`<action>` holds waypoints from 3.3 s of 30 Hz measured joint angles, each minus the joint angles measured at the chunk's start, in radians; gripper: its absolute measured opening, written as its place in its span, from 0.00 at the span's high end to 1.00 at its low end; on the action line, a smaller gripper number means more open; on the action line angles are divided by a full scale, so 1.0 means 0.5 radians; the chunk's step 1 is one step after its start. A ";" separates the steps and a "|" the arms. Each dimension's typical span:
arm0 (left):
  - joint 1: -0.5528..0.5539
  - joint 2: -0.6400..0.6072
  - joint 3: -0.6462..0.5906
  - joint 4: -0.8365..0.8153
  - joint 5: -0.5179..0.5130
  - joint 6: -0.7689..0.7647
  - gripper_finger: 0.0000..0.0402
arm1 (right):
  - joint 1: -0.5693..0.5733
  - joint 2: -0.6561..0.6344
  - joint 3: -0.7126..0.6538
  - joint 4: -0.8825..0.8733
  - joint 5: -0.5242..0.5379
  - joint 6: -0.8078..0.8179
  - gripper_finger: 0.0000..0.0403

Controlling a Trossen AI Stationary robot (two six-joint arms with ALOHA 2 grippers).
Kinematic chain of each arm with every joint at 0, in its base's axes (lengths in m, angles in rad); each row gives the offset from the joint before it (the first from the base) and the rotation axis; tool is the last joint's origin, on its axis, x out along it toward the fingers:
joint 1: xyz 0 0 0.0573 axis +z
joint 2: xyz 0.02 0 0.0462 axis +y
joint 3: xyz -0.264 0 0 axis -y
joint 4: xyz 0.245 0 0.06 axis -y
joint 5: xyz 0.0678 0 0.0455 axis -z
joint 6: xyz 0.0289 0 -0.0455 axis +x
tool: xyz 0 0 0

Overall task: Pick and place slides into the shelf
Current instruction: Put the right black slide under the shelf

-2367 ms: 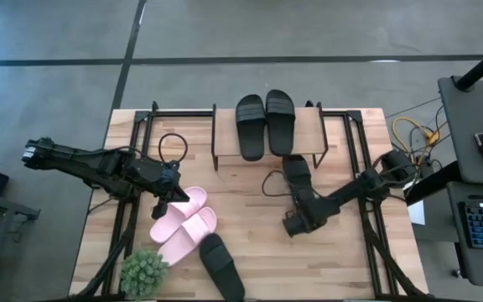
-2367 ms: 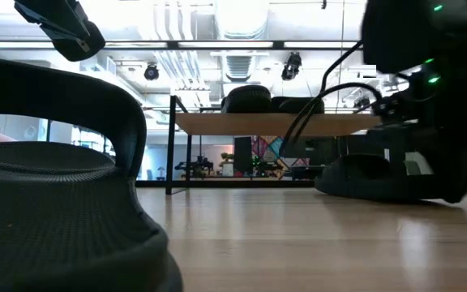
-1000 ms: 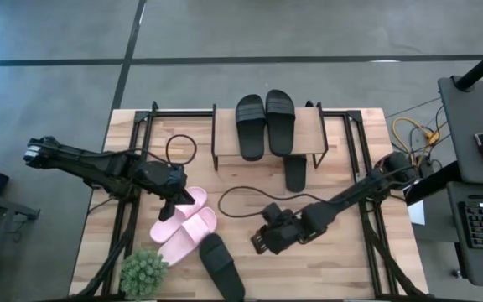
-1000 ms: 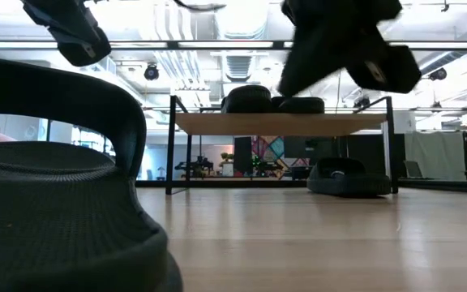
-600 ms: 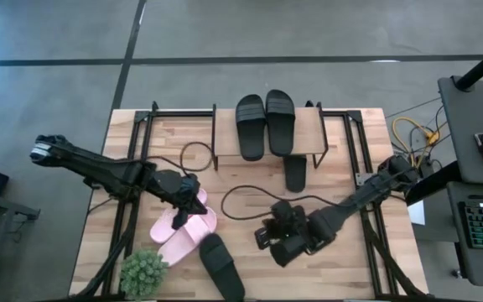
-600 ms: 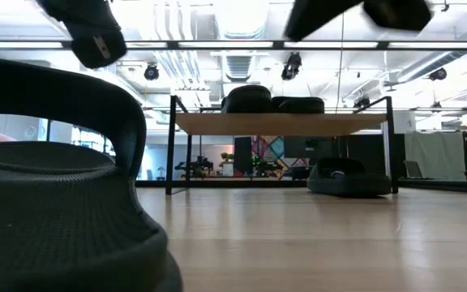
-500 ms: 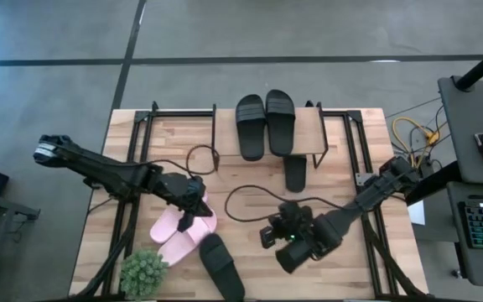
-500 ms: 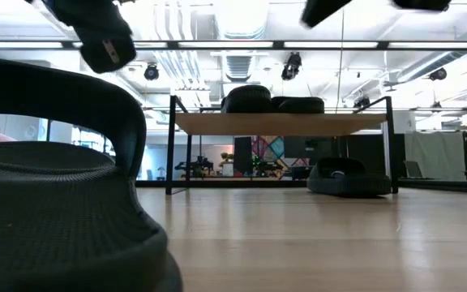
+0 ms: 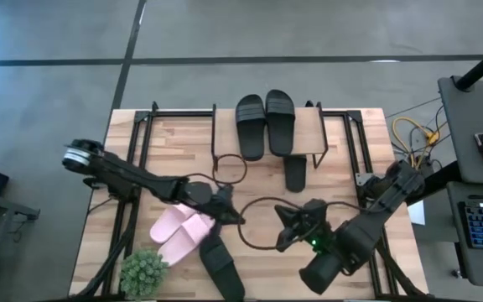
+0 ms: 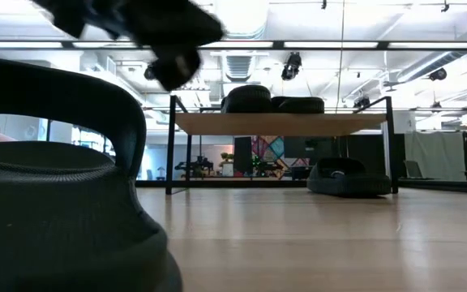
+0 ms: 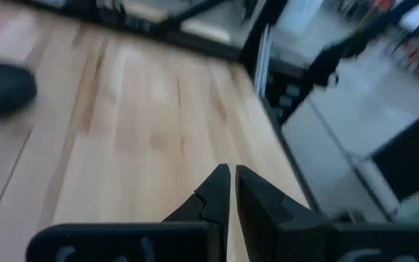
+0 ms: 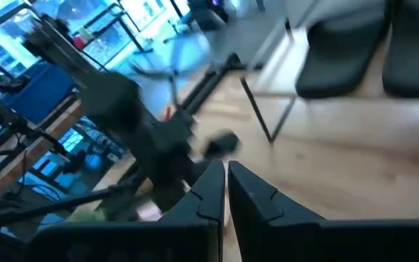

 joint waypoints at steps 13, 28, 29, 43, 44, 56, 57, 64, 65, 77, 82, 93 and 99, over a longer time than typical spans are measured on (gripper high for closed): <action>0.147 0.874 0.573 0.039 -0.386 0.164 0.97 | -0.004 -0.008 0.507 -0.218 0.080 -0.672 0.97; 0.414 1.452 1.418 -0.424 -0.639 0.175 0.97 | -0.004 -0.008 0.539 -0.351 0.061 -0.657 0.97; 0.426 1.481 1.446 -0.456 -0.649 0.175 0.97 | -0.004 -0.008 0.539 -0.353 0.061 -0.657 0.97; 0.563 1.573 1.534 -0.480 -0.800 0.273 0.98 | -0.005 -0.008 0.538 -0.582 0.061 -0.458 0.97; 0.573 1.573 1.545 -0.479 -0.801 0.275 0.97 | -0.005 -0.008 0.537 -0.582 0.060 -0.439 0.97; 0.593 1.568 1.586 -0.364 -0.675 0.270 0.97 | -0.005 -0.010 0.525 -0.582 0.021 -0.409 0.97; 0.593 1.551 1.581 -0.409 -0.664 0.268 0.97 | -0.005 -0.010 0.525 -0.581 -0.030 -0.402 0.97; 0.511 1.323 1.530 -0.760 -0.358 0.263 0.98 | 0.004 -0.011 0.387 -0.579 -0.612 -0.168 0.97; 0.482 1.280 1.500 -0.802 -0.342 0.266 0.98 | 0.005 -0.011 0.341 -0.580 -0.684 -0.088 0.97; 0.065 0.253 0.582 -0.969 -0.602 0.276 0.98 | -0.021 -0.011 -0.420 -0.556 -1.416 0.928 0.97; -0.037 -0.289 0.136 -0.954 -0.700 0.080 0.98 | -0.163 -0.029 -0.733 -0.398 -1.538 0.939 0.97; -0.058 -1.151 -0.428 -0.894 -0.797 -0.266 0.98 | -0.592 -0.083 -1.184 -0.026 -1.641 0.639 0.97; -0.060 -1.326 -0.497 -0.910 -0.798 -0.264 0.98 | -0.782 -0.077 -1.313 0.125 -1.625 0.451 0.97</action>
